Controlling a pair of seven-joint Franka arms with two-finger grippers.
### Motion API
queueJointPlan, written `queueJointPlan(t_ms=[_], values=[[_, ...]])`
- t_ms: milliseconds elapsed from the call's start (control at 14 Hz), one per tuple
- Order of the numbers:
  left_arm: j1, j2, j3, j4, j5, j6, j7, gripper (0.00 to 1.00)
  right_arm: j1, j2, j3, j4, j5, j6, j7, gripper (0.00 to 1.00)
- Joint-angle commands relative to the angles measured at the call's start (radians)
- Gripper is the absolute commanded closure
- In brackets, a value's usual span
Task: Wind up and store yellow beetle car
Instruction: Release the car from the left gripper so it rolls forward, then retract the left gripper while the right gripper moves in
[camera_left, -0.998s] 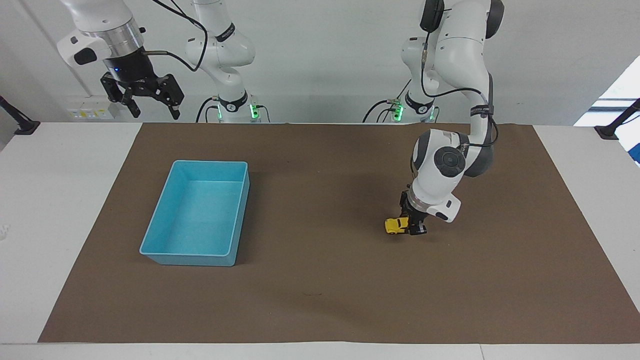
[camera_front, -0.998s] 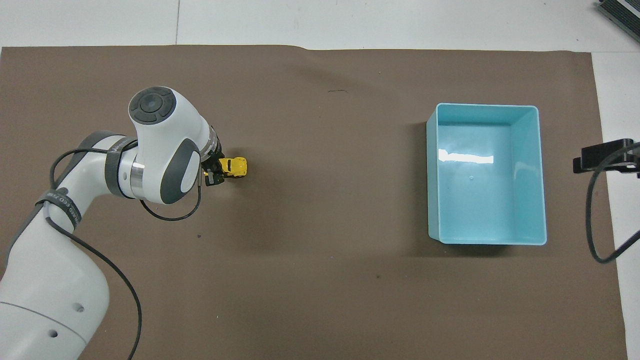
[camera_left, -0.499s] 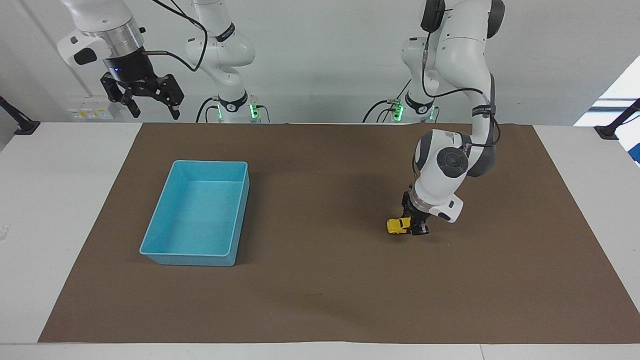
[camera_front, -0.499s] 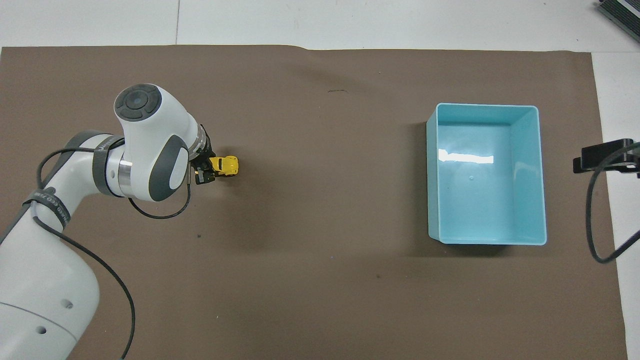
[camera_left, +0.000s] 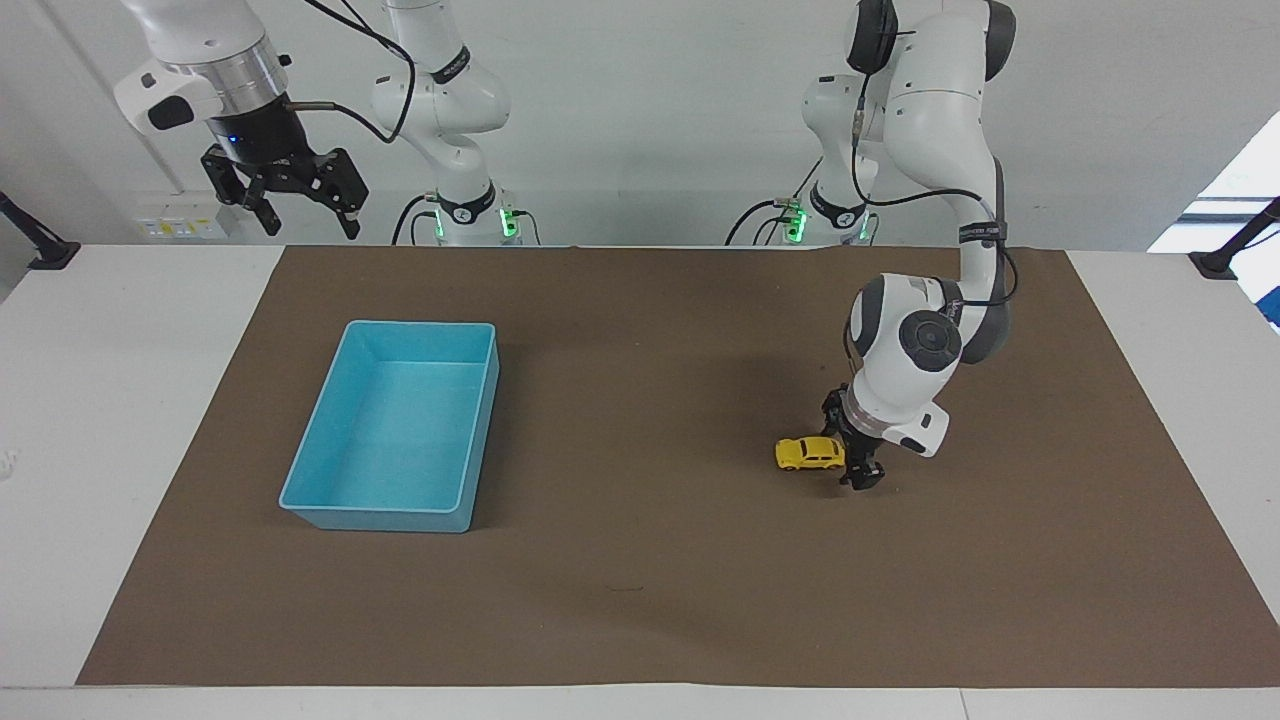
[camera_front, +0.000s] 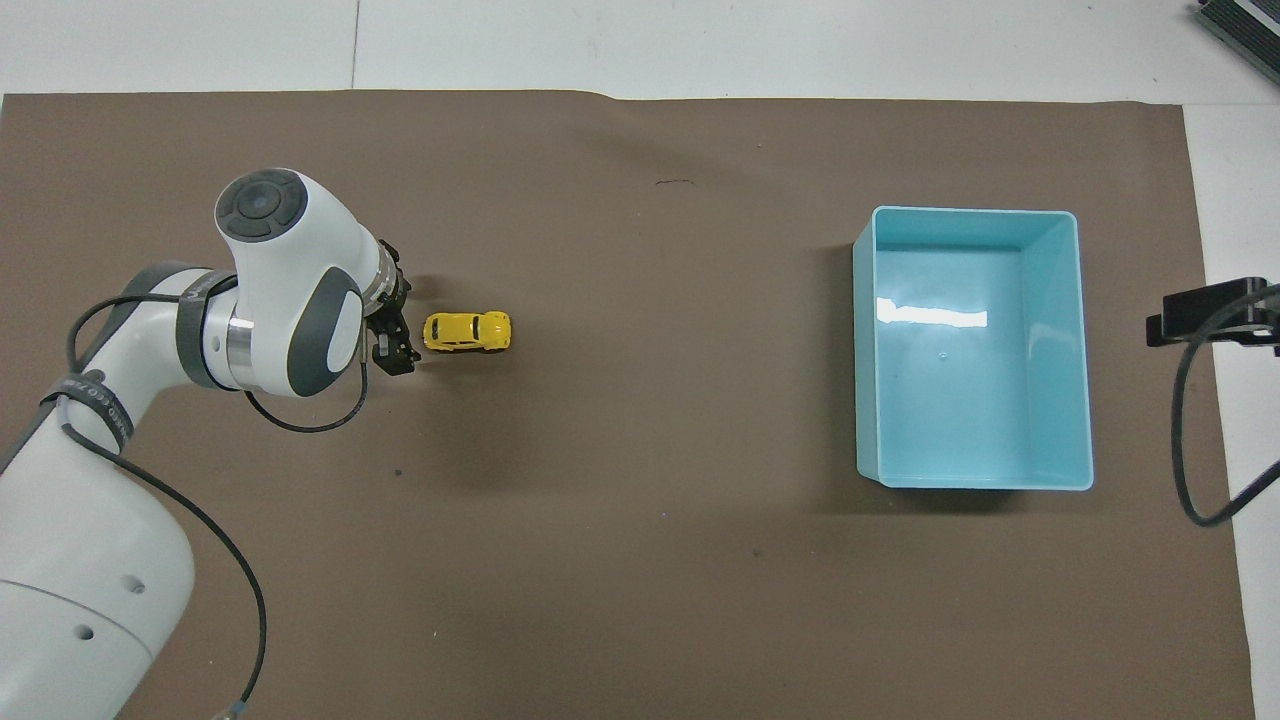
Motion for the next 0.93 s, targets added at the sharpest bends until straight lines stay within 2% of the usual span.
queueJointPlan(t_ms=[0,855], values=[[0.02,-0.023,-0.006,-0.006,0.015,-0.001,0.012,0.0,-0.01,-0.01,0.002,-0.007,0.015,-0.007,0.004,0.0],[0.02,-0.023,-0.006,0.003,0.015,0.004,0.023,0.0,-0.01,-0.01,0.002,-0.007,0.015,-0.006,0.004,0.0]])
